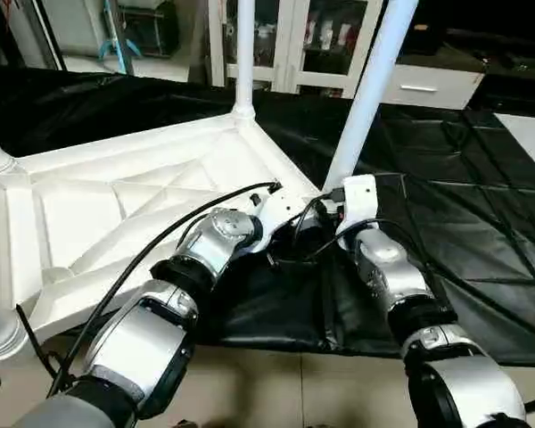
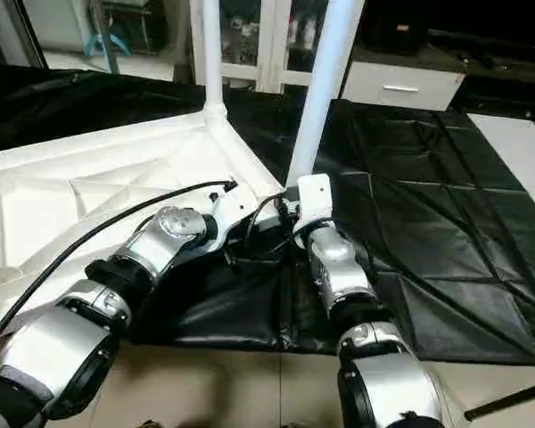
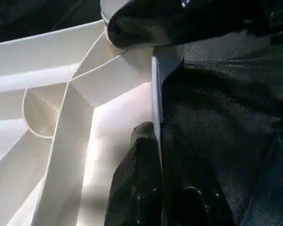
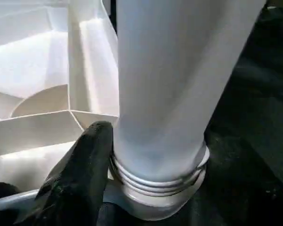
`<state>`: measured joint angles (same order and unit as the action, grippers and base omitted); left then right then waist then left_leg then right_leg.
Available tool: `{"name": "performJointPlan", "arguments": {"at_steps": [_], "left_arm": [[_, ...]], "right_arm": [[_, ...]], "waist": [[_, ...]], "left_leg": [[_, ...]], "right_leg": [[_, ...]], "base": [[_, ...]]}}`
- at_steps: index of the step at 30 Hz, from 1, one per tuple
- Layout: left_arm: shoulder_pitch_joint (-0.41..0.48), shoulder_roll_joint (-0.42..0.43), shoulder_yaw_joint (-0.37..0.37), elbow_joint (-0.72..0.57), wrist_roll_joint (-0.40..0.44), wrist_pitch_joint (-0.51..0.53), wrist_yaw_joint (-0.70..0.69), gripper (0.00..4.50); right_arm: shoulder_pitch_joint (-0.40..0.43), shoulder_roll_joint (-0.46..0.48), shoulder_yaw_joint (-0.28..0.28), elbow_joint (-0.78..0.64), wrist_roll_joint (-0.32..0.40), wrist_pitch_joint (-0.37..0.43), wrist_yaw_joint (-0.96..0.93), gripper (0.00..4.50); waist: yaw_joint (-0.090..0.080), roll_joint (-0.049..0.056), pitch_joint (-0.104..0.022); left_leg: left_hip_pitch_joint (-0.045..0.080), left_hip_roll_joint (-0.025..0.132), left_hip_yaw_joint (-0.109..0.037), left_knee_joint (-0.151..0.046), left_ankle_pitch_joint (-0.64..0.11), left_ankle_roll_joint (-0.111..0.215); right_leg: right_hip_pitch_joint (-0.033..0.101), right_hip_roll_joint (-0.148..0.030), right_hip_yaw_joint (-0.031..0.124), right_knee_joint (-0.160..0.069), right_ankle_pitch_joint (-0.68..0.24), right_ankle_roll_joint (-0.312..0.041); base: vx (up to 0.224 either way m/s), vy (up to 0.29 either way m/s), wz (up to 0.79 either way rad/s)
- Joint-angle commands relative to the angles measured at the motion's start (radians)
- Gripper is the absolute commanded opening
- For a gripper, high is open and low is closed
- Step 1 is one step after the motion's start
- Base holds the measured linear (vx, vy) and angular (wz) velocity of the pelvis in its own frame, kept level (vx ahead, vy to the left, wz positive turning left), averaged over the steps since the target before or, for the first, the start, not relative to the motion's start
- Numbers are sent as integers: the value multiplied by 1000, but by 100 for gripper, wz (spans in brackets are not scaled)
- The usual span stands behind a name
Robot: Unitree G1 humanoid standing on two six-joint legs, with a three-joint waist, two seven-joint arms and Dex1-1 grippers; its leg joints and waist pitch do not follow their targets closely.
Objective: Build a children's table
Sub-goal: Rotate leg to tighten
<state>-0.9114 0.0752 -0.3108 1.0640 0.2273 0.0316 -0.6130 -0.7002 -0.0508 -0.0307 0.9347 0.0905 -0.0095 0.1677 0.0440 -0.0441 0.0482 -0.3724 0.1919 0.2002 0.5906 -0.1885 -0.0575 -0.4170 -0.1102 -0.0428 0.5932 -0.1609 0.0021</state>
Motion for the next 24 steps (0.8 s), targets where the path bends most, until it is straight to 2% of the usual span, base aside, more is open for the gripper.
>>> {"name": "performJointPlan", "arguments": {"at_steps": [1,3,4,5,6,7,9,11,12,13,16,18,19,20,21,24], "left_arm": [[-15,-5,-1,-25,9,-65,54,0],[-11,1,-1,-12,12,-81,46,0],[-8,6,0,-6,12,-93,37,0],[-5,11,-2,-5,13,-105,25,0],[-5,11,-2,-5,13,-105,25,0],[6,23,-8,-11,13,-122,-13,0],[14,31,-11,-16,12,-140,-40,0],[32,53,-16,-29,4,-172,-99,0],[32,53,-16,-29,4,-172,-99,0],[54,82,-21,-40,-12,-194,-181,0],[95,123,-33,-73,-38,-243,-325,0],[123,156,-46,-104,-49,-243,-413,0],[138,175,-56,-123,-54,-248,-459,0],[148,185,-60,-135,-59,-249,-486,0],[160,196,-63,-149,-65,-251,-518,0],[199,230,-66,-199,-79,-245,-590,0]], "right_arm": [[41,59,71,-46,31,-3,175,333],[63,41,65,-87,41,-23,203,354],[85,22,69,-127,44,-31,225,369],[101,9,69,-160,52,-26,242,378],[101,9,69,-160,52,-26,242,382],[147,-28,66,-252,75,-2,275,389],[177,-56,70,-313,86,19,316,410],[226,-114,67,-412,112,57,391,420],[226,-114,67,-412,112,57,391,420],[268,-185,63,-495,132,82,477,442],[305,-275,62,-570,160,115,601,442],[326,-339,81,-613,173,139,692,442],[338,-380,95,-635,176,154,752,442],[344,-402,104,-644,175,158,783,442],[352,-427,114,-657,175,167,816,442],[368,-503,134,-679,175,195,903,442]], "waist": [[6,5,-69],[4,7,-67],[3,5,-67],[3,8,-66],[2,7,-67],[2,9,-66],[2,6,-65],[0,9,-64],[2,8,-64],[4,7,-63],[12,5,-62],[19,6,-59],[20,-4,-58],[21,-5,-58],[26,-1,-56],[27,-3,-56]], "left_leg": [[14,29,-10,-70,-176,85],[12,31,-13,-75,-208,75],[14,31,-13,-75,-217,66],[17,31,-12,-75,-221,64],[16,31,-12,-74,-222,63],[14,31,-12,-75,-224,64],[10,32,-14,-75,-219,72],[13,31,-13,-74,-222,78],[13,33,-13,-74,-224,79],[12,32,-14,-74,-223,80],[11,33,-13,-73,-213,93],[14,37,-12,-76,-238,86],[14,38,-12,-77,-257,79],[13,39,-13,-77,-260,77],[15,42,-13,-78,-260,76],[15,42,-14,-80,-275,64]], "right_leg": [[52,-30,22,-53,-73,-258],[55,-32,22,-55,-111,-244],[52,-30,22,-58,-124,-237],[51,-28,23,-59,-120,-238],[51,-29,24,-58,-118,-240],[53,-28,24,-59,-119,-237],[56,-30,24,-59,-117,-229],[53,-27,24,-61,-132,-235],[54,-29,25,-62,-133,-233],[54,-29,25,-62,-139,-234],[55,-29,26,-61,-130,-235],[50,-32,27,-63,-174,-237],[49,-33,26,-65,-204,-231],[51,-34,27,-64,-212,-229],[47,-37,29,-65,-218,-227],[46,-37,28,-65,-240,-221]], "base": [[0,0,0],[0,0,0],[0,0,0],[0,0,0],[0,0,0],[0,0,0],[0,0,0],[0,0,0],[0,0,0],[0,0,0],[0,0,0],[0,0,0],[0,0,0],[0,0,0],[0,0,0],[0,0,0]]}}
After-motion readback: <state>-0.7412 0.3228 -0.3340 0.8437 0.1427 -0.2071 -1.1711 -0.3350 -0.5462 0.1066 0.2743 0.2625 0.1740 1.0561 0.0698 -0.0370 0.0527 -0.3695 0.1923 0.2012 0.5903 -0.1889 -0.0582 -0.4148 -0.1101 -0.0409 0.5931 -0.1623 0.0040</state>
